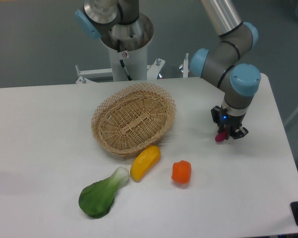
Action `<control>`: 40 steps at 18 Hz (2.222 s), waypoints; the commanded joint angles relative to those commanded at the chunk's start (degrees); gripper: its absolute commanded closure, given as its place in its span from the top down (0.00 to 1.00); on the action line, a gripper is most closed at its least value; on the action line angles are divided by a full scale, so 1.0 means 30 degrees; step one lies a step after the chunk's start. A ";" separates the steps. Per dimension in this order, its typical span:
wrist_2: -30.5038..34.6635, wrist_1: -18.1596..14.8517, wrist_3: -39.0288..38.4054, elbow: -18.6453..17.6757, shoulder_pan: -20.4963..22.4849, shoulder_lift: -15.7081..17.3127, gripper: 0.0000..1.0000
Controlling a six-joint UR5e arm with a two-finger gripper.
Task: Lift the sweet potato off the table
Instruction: 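Lift the grasped sweet potato up off the table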
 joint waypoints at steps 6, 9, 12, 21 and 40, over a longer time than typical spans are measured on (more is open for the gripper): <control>0.0234 -0.0147 -0.0616 0.0791 0.0029 0.0352 0.39; 0.0234 -0.0205 -0.0704 0.1640 0.0088 0.0353 0.38; 0.0118 -0.0205 -0.1289 0.2081 0.0263 0.0323 0.38; -0.0029 -0.3893 -0.2638 0.4862 0.0381 -0.0350 0.38; 0.0234 -0.3927 -0.3049 0.5275 0.0176 -0.0526 0.38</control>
